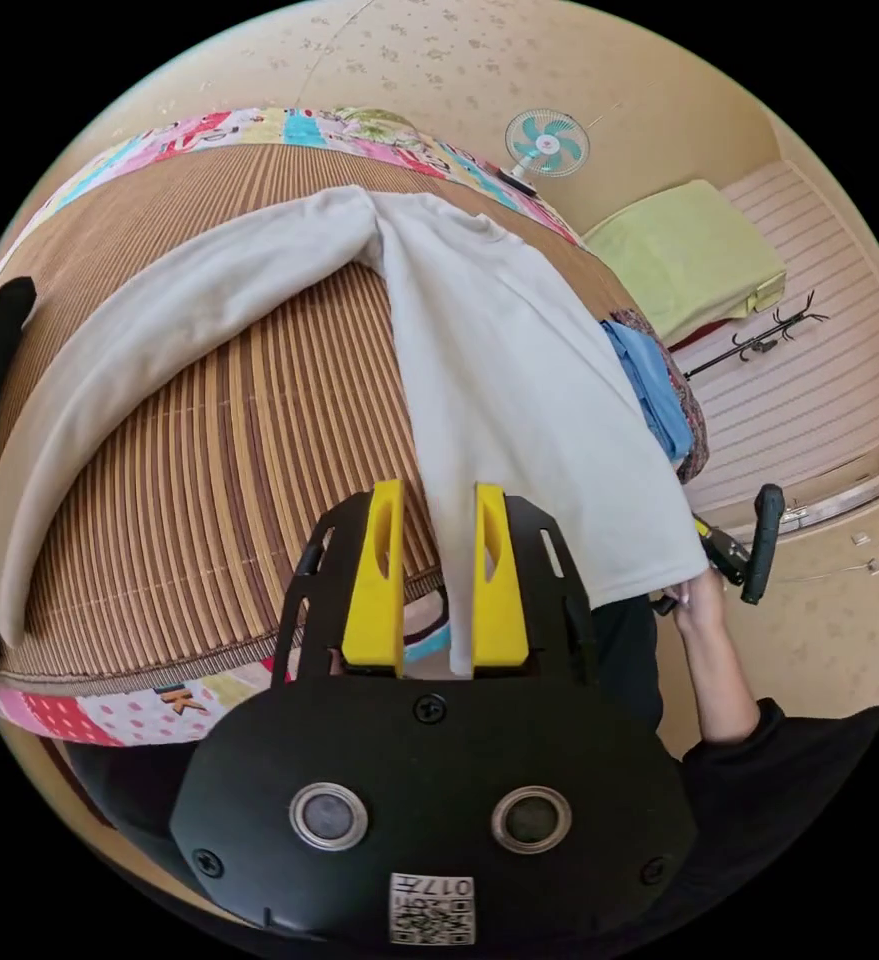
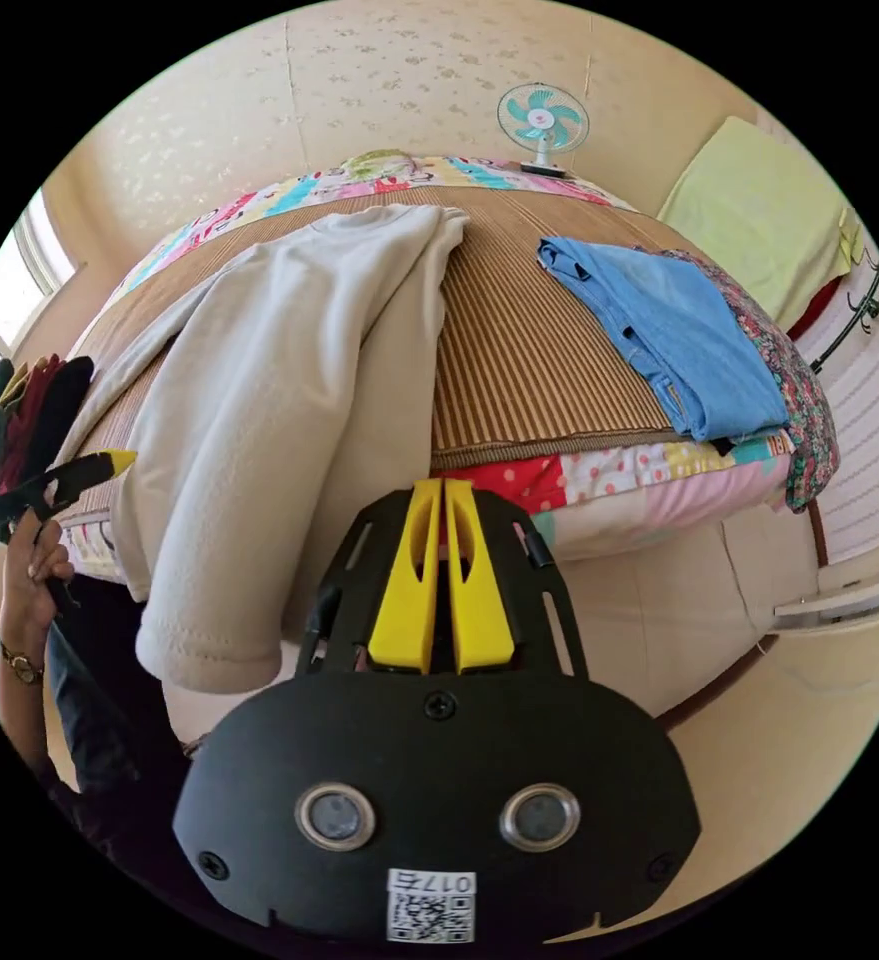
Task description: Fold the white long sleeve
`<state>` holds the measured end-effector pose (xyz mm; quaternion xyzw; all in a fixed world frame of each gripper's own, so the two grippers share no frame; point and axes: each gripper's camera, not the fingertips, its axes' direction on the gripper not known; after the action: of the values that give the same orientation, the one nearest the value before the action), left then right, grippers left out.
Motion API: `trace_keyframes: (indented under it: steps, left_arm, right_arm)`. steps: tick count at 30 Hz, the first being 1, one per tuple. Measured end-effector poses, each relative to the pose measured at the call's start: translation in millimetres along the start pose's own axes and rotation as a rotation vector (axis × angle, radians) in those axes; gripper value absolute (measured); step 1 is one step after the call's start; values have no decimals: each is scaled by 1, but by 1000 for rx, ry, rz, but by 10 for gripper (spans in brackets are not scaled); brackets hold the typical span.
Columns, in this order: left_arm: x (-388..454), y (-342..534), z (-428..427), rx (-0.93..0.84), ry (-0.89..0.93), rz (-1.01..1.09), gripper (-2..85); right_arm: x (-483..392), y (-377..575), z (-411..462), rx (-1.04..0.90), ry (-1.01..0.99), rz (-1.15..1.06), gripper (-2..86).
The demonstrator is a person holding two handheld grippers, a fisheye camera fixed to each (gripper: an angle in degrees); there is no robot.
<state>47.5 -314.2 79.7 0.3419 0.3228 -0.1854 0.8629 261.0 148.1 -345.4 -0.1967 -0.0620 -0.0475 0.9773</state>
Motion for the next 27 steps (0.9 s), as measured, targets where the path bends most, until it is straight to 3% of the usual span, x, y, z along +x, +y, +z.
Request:
trace_keyframes:
  steps: [4,7,10,12,14,17,19,22,24,25,27]
  left_arm:
    - [-19,15,-31,64,71,-119,37]
    - [-45,40,-76,201,142,-174,37]
    - [-63,60,-99,243,84,-215,38]
    - [-74,70,-104,250,63,-242,36]
    - [-86,80,-105,258,84,-282,29]
    - [-105,97,-109,279,114,-330,5]
    - [-116,108,-120,273,136,-347,-5]
    - [-123,121,-139,265,88,-322,-7]
    - [-127,131,-146,261,74,-300,-5]
    - [-128,138,-148,258,84,-276,-2]
    - [-131,147,-147,250,97,-260,13]
  right_arm:
    - [44,-23,-48,46,25,2,11]
    - [102,-37,-128,266,70,53,18]
    - [141,-45,-150,342,-163,27,44]
    - [136,-54,-104,176,-478,-21,114]
    - [103,-50,-54,31,-573,-79,123]
    - [49,-30,15,-161,-340,-73,93]
    - [41,-18,-1,-95,-335,-136,52]
    - [69,-22,-56,-64,-109,-179,42]
    - [142,-37,-131,153,264,-29,44]
    - [168,-41,-151,212,326,56,46]
    - [277,-35,-215,366,356,483,74]
